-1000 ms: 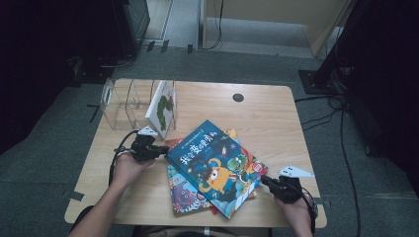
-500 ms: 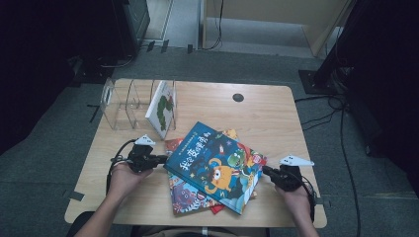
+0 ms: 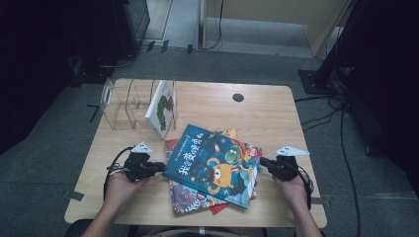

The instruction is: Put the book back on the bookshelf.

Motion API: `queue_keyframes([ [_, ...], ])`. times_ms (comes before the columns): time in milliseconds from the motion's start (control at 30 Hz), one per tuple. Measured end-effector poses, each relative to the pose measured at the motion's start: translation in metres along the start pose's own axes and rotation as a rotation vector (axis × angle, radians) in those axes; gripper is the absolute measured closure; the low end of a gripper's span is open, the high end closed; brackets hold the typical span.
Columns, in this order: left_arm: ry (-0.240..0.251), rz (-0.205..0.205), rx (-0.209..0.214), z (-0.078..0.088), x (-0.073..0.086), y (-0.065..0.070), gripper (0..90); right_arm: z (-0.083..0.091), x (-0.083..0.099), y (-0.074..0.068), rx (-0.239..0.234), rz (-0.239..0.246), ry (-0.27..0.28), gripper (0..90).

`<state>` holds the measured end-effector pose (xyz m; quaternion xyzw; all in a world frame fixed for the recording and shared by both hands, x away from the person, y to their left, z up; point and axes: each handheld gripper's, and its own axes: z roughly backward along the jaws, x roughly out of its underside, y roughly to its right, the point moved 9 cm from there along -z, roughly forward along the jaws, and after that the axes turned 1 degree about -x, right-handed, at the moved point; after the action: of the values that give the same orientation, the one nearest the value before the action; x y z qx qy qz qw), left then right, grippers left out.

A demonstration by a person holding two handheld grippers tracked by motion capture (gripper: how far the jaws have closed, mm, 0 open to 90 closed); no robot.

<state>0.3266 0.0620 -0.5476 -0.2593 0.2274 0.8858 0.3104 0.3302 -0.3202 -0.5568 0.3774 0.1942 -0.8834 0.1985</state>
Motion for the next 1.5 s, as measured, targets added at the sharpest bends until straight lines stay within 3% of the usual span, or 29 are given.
queue_keyframes([
  [200, 0.043, 0.033, -0.043, 0.008, 0.000, -0.011, 78.0, -0.012, -0.011, 0.003, -0.009, 0.018, 0.000, 90.0],
  [367, 0.052, 0.047, -0.054, 0.007, -0.001, -0.016, 72.2, -0.016, -0.014, 0.002, -0.008, 0.026, -0.002, 90.0],
  [567, 0.076, 0.040, -0.068, 0.008, -0.005, -0.018, 51.8, -0.021, -0.019, 0.002, -0.019, 0.040, -0.011, 90.0],
  [767, 0.085, 0.053, -0.039, 0.008, -0.008, -0.018, 41.9, -0.025, -0.022, 0.000, -0.014, 0.059, -0.011, 90.0],
  [933, 0.080, 0.048, -0.029, 0.006, -0.008, -0.016, 39.9, -0.031, -0.027, -0.002, -0.032, 0.074, -0.012, 90.0],
  [1100, 0.048, 0.036, -0.018, 0.001, -0.006, -0.014, 46.2, -0.032, -0.027, -0.002, -0.028, 0.074, -0.011, 90.0],
  [1500, 0.023, 0.057, 0.007, -0.001, -0.003, -0.013, 40.2, -0.037, -0.027, -0.015, -0.070, 0.096, -0.018, 90.0],
])
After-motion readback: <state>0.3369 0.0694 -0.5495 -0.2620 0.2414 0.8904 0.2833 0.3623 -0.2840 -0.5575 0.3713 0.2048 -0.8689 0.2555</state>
